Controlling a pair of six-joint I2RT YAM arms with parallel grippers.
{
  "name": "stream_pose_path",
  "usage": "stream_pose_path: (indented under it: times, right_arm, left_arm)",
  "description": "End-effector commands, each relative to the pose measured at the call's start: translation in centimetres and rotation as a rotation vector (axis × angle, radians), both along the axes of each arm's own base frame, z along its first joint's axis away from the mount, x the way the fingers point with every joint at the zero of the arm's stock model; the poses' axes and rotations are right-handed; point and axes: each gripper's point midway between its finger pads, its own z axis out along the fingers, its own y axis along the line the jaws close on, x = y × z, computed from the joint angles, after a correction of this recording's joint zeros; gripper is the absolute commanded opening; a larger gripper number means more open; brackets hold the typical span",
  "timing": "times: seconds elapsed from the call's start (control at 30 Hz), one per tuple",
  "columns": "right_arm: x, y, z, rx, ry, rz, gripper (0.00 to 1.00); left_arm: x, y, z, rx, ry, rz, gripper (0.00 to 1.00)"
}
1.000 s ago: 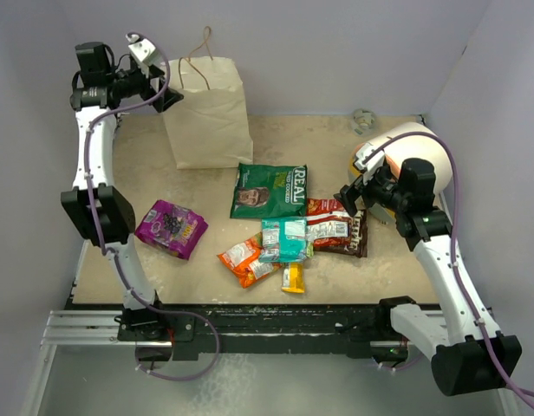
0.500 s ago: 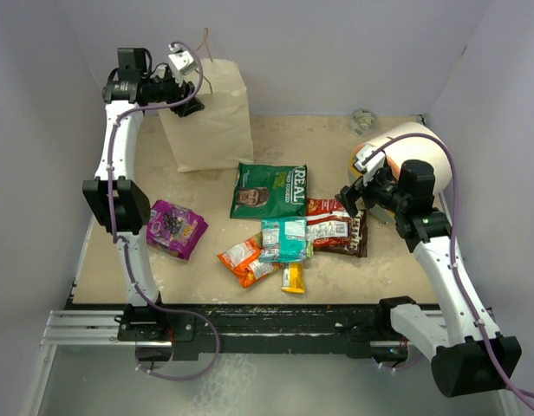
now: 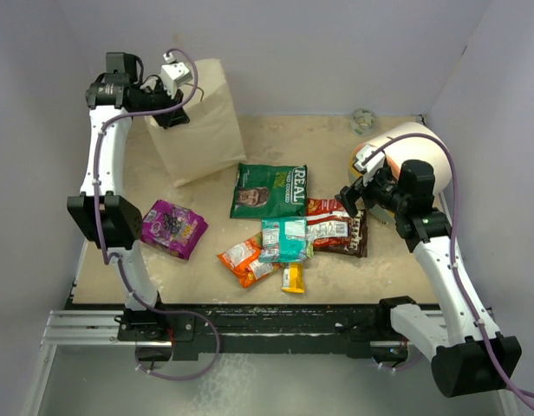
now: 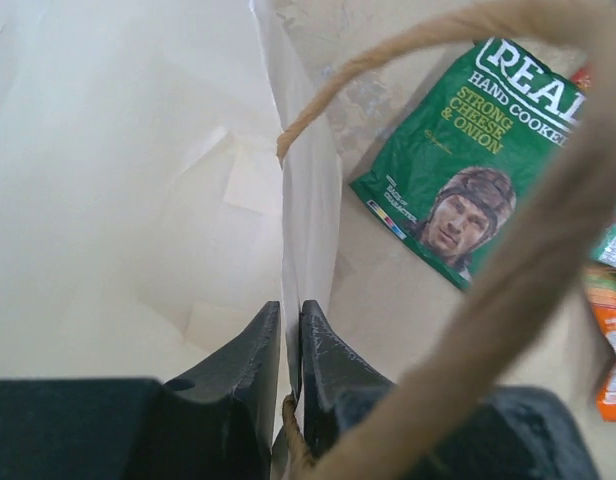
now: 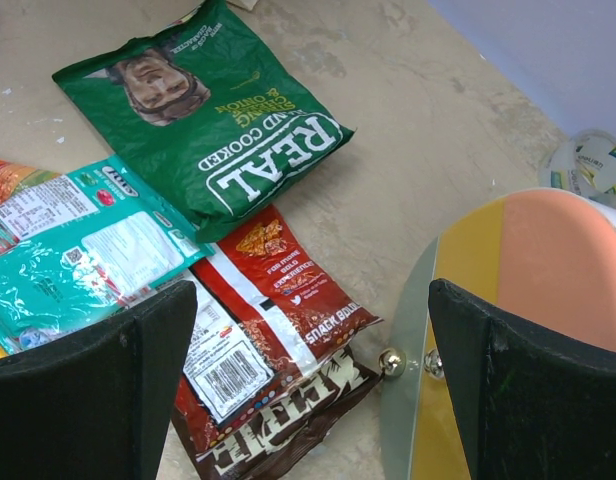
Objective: Place the snacks into the paper bag
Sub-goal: Move the paper bag to the center of the board.
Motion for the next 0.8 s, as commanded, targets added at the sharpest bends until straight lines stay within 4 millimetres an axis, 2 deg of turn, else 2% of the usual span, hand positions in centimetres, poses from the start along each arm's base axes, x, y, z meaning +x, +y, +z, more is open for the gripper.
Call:
stream_pose_path:
  times: [0.0, 0.23, 0.37, 0.6, 0.77]
  right_arm:
    - [0.1, 0.6, 0.9, 0.008, -0.044, 0.036, 1.00]
    - [0.1, 0.9, 0.7, 0.018, -0.029, 0.054, 1.00]
    - [0.1, 1.1, 0.5, 0.027, -0.017, 0.060, 1.00]
    - [0.0, 1.2, 0.3, 0.032, -0.010, 0.059, 1.00]
    - [0.2, 1.2, 0.0, 0.034, 0.005, 0.062, 1.00]
  left_arm:
    - [-2.9, -0.5, 1.6, -0.009, 0.043, 0.018, 0.15]
    - [-5.0, -1.4, 1.2, -0.002, 0.116, 0.082, 0.08]
    - [-6.0, -1.9, 1.1, -0.005, 0.122, 0.095, 0.08]
    - [-6.3, -3.0, 1.3, -0.028, 0.145, 0.110, 0.17]
    - [-6.5, -3.1, 2.1, -0.047, 0.140, 0.120, 0.31]
